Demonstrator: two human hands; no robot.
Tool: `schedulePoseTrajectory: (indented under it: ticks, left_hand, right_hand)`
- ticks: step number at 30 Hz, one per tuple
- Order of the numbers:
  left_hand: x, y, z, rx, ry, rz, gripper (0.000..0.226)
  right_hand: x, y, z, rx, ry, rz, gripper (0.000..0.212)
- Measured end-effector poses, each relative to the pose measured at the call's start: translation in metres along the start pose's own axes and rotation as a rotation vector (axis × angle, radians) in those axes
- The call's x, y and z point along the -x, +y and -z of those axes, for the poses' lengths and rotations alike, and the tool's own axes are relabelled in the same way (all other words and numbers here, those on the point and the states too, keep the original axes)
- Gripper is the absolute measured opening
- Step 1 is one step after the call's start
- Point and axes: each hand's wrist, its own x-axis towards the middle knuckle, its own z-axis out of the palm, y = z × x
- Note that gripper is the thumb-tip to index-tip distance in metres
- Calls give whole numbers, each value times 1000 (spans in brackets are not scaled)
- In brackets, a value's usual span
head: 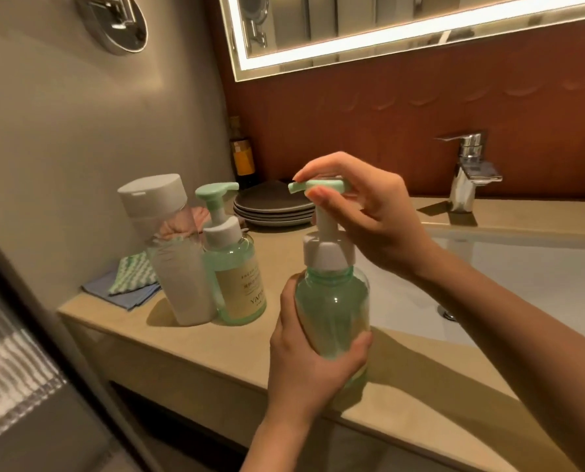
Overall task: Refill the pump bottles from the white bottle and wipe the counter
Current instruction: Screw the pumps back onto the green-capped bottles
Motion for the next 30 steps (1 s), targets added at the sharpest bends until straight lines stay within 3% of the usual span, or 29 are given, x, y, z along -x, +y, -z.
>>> schedulePoseTrajectory:
  ticks: [7,10,13,17,26,30]
  left_hand:
    - [2,-5,-2,-72,45,-41,80]
    - [3,-3,-2,-69,45,-25,85]
    - [3,-1,-1,-58,45,-23,76]
    - [3,2,0,-66,33,-11,77]
    - [2,3,0,-55,29,25,89]
    - [2,7,0,-88,19,53,86]
  right_hand:
    - [5,-1,-3,-120,-122,-22,23]
    - [6,2,-2,-172,-166,-112,45]
    - [6,10,1,-258,-318,-306,67]
    - [8,13,3,-406,-542,-428,41]
    - [10,16,27,-408,-924,-458,51]
    - [4,12,41,-319,-984,-388,52]
